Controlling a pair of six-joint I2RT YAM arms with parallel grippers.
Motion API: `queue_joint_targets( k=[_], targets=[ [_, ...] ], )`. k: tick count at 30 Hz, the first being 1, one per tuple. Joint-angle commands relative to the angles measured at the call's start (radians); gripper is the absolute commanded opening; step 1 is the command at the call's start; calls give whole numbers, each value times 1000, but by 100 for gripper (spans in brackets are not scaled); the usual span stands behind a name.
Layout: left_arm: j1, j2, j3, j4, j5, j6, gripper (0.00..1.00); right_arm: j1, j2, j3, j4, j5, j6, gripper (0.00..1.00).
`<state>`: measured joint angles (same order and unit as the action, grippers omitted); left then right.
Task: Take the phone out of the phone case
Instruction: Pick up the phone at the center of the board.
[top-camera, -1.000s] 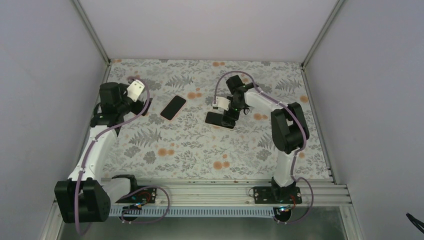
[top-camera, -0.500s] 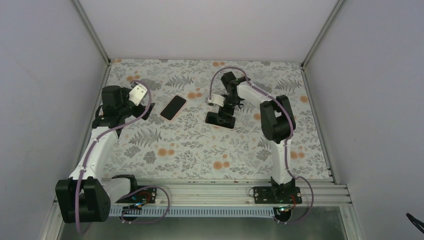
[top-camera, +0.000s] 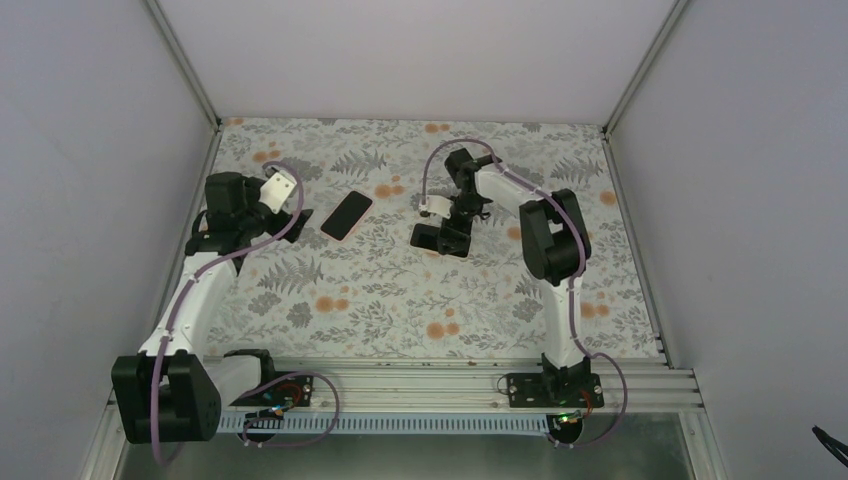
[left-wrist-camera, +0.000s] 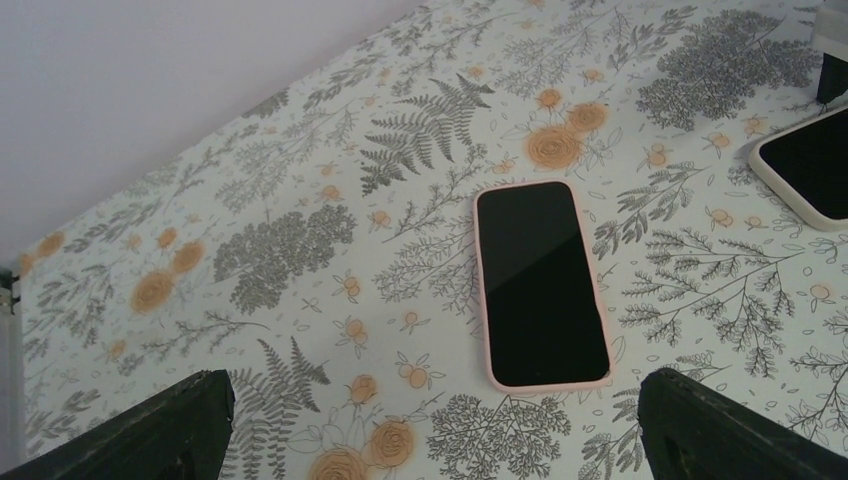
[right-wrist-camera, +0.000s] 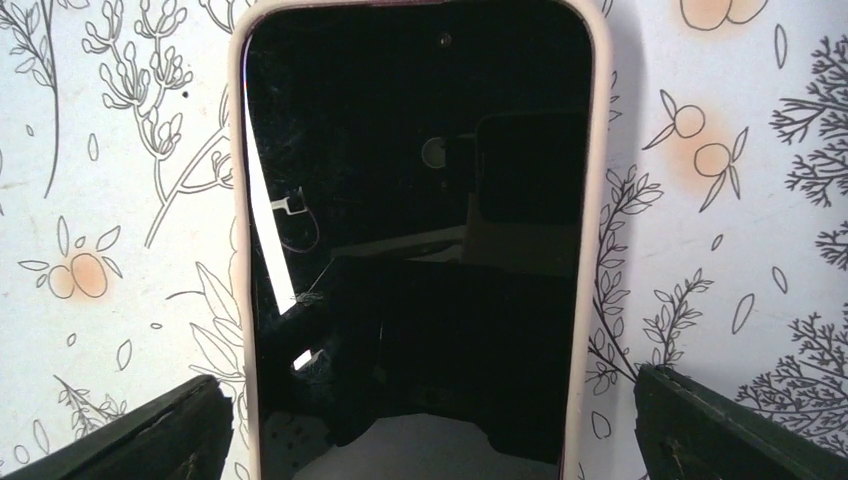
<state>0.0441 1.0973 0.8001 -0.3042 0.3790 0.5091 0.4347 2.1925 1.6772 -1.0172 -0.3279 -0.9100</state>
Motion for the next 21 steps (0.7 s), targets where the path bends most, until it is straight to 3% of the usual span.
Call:
queue_joint_targets(
  k=[1,13,21],
  targets=[
    [8,23,20,-13,37,3,100,-1,-14,-96,35,13,33,100],
    [8,38,26,7,12,-15,100,26,-110,-290,267,185,79,100],
    [8,82,-8,39,9,-4,100,51,-122,-342,348,245,88,92]
  ],
)
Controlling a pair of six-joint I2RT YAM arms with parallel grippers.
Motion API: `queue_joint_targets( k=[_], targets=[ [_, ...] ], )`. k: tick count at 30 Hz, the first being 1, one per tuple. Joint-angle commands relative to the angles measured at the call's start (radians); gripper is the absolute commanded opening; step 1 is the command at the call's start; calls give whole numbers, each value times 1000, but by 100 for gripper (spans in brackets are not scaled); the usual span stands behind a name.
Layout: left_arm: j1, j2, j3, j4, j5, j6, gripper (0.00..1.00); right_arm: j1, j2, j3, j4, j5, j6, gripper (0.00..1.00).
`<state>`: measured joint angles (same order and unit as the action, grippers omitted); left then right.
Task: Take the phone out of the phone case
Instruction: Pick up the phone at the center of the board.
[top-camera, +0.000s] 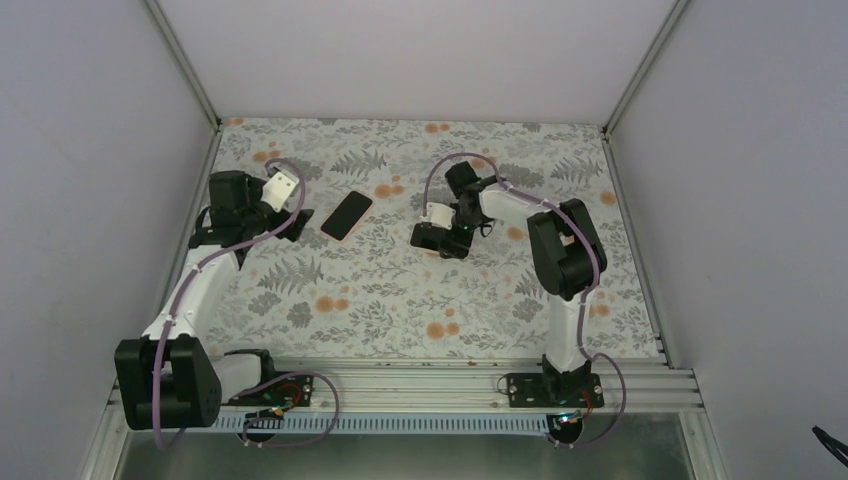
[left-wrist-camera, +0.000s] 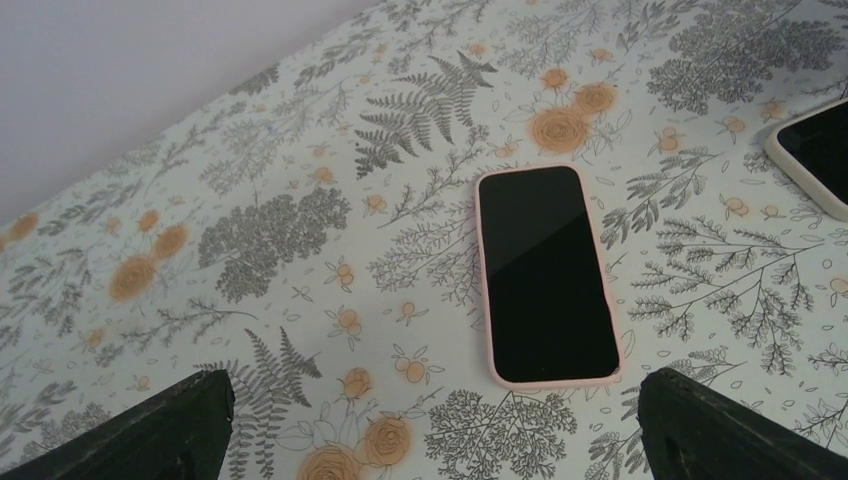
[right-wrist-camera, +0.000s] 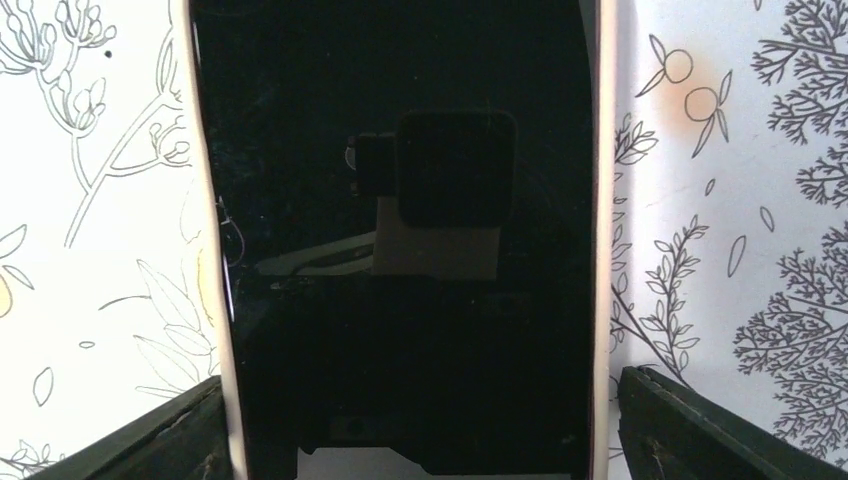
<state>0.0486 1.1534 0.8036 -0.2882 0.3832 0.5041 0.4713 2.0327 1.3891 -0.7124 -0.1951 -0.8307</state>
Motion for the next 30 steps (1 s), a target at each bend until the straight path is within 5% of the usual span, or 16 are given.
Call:
queue_joint_targets(
  k=[1,16,30],
  targets=[
    [4,30,-13,20,7,7,100,16,37,-57,44,114,7,87],
    [-28,221,179,-212,275,44,100,38,-120,-49,105,46,41,61],
    [-197,650,621,-601,541,36,100,187,-305,-48,230,141,106,58]
  ],
)
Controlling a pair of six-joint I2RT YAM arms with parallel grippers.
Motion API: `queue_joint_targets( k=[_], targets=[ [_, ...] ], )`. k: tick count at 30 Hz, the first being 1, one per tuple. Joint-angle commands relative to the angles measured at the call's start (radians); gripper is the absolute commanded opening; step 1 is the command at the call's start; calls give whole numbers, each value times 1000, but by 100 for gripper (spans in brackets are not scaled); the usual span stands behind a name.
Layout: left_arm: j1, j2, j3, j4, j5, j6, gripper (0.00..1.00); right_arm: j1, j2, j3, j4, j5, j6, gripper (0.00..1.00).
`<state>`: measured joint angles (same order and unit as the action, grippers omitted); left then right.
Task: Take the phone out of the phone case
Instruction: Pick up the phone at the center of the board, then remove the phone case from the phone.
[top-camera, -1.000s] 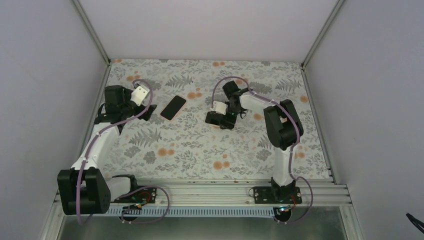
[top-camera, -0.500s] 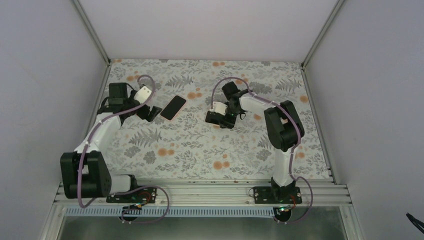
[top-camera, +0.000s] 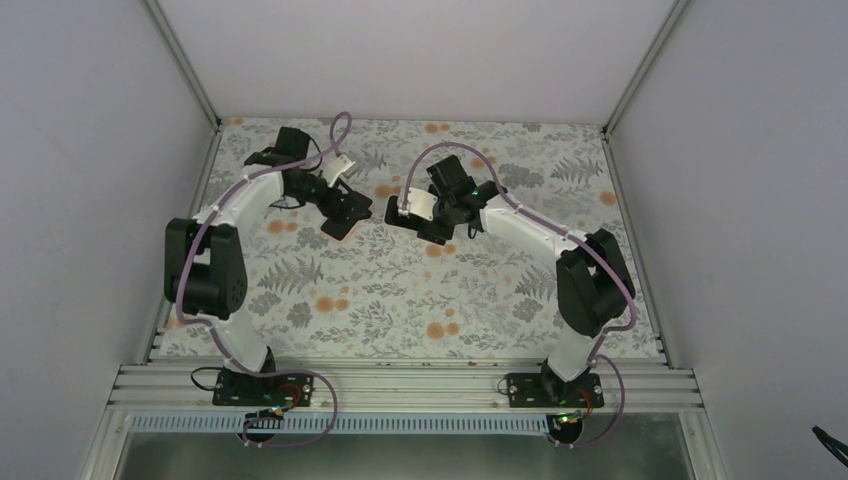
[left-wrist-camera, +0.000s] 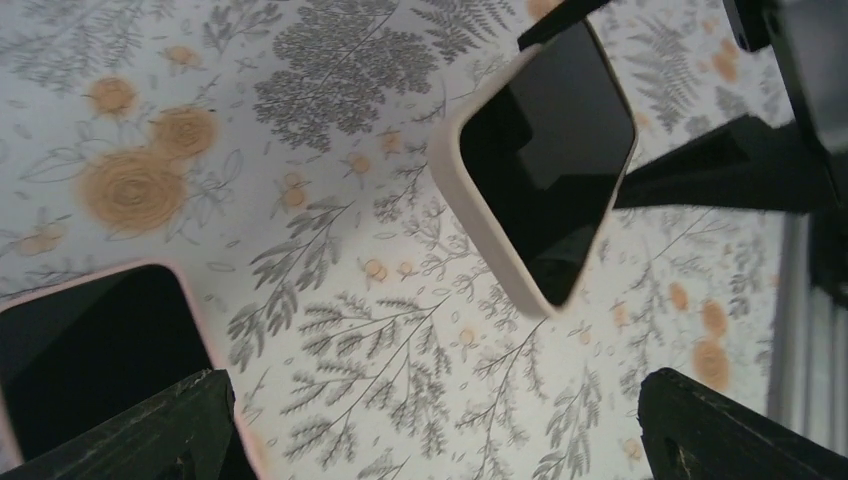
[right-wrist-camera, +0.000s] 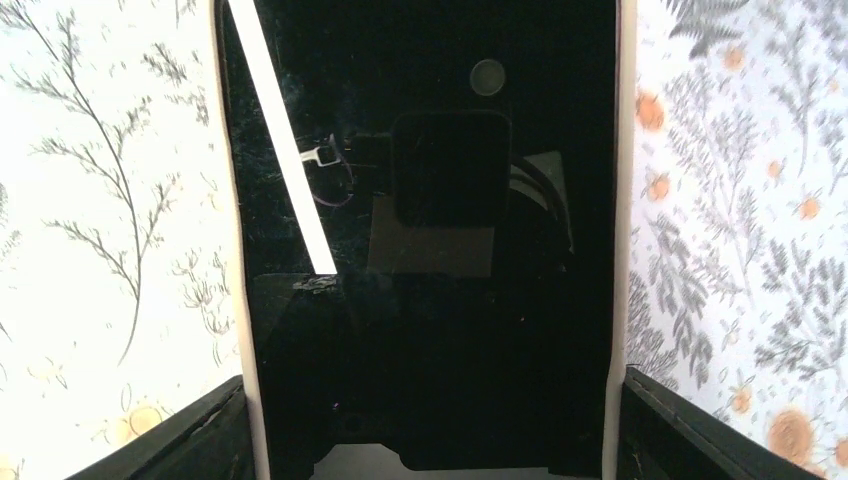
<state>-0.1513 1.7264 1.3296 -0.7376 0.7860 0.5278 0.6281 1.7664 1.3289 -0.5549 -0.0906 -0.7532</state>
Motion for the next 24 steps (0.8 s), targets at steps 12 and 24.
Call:
queue_joint_targets(
  k=[12,24],
  targets=[
    [-11,197,185,-262,305,44,100,92,-19,67,88,49,52,52],
    [-20,270,244,-330,367,80,88,136,21,138,71,55,60,51]
  ],
)
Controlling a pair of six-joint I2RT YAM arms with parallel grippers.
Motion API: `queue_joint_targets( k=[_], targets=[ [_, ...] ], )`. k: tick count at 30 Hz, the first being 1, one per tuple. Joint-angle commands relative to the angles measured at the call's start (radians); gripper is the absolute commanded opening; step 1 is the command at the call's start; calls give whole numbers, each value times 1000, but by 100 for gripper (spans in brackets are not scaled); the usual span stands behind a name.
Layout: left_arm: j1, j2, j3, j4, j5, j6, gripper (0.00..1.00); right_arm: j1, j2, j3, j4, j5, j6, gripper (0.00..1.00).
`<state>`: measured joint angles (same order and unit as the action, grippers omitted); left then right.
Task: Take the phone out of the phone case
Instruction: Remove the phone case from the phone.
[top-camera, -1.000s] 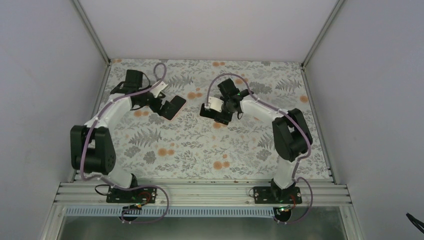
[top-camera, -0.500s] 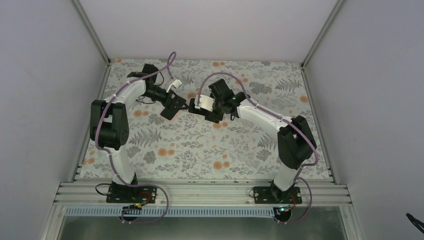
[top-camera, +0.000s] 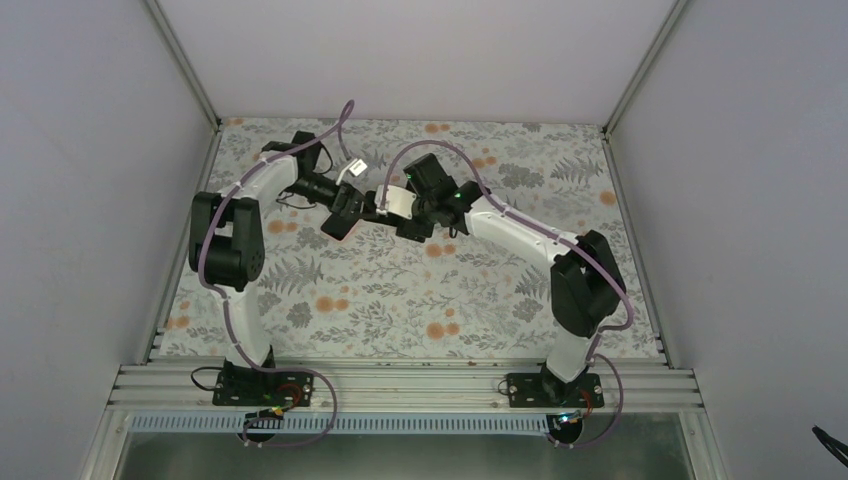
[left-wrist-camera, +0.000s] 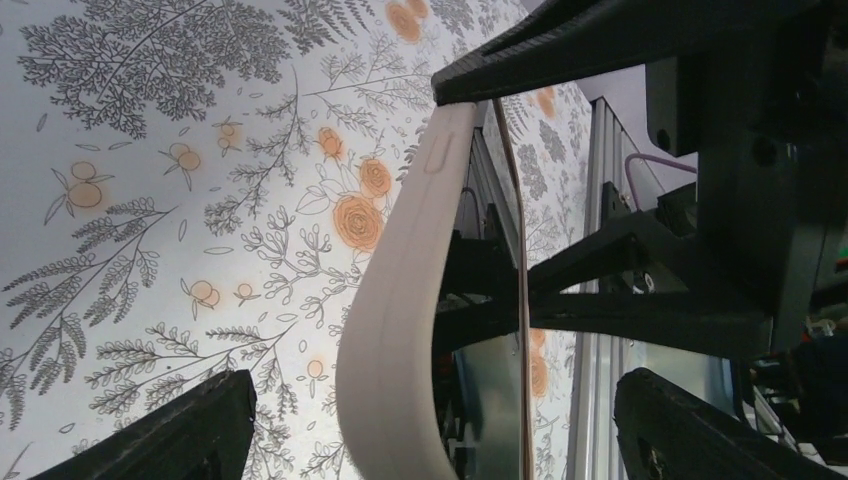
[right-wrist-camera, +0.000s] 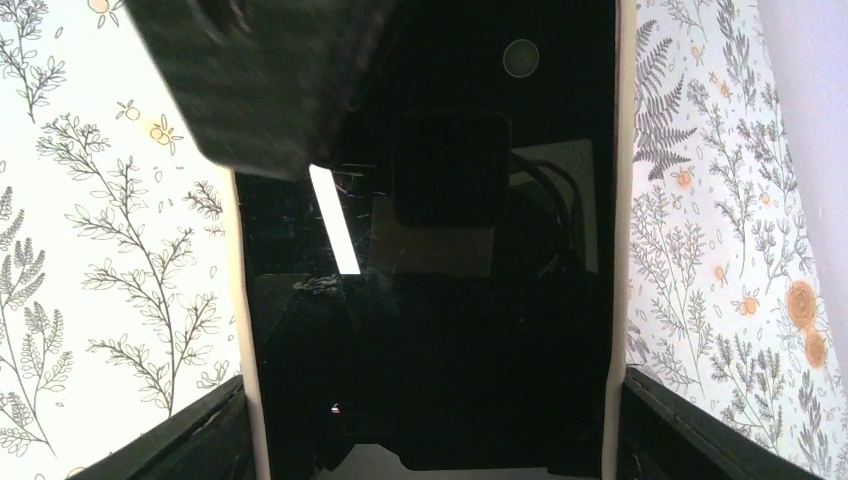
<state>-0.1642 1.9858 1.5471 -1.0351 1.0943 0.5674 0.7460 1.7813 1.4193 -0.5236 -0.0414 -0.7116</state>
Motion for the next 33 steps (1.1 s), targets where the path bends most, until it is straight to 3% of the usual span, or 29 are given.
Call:
queue_joint_targets(
  k=[1,8,14,19,22,26,33],
  targets=[
    [-8,14,31,-40,68,48,86,22,9,51,38,9,17,51],
    [-9,19,66,-132,137,143,61,27,15,48,46,11,20,51],
    [-8,41,85,-218,166,225,27,27,8,43,55,23,24,52],
    [-8,62,99,-269,177,278,5,27,-4,32,54,21,23,54],
    [-10,62,105,-271,175,282,2,27,-17,25,48,15,21,61],
    [-11,52,114,-295,166,320,2,26,-36,23,-29,-35,7,98],
    [-18,-33,101,-317,53,408,2,-32,-54,67,-374,-290,-62,100]
  ],
)
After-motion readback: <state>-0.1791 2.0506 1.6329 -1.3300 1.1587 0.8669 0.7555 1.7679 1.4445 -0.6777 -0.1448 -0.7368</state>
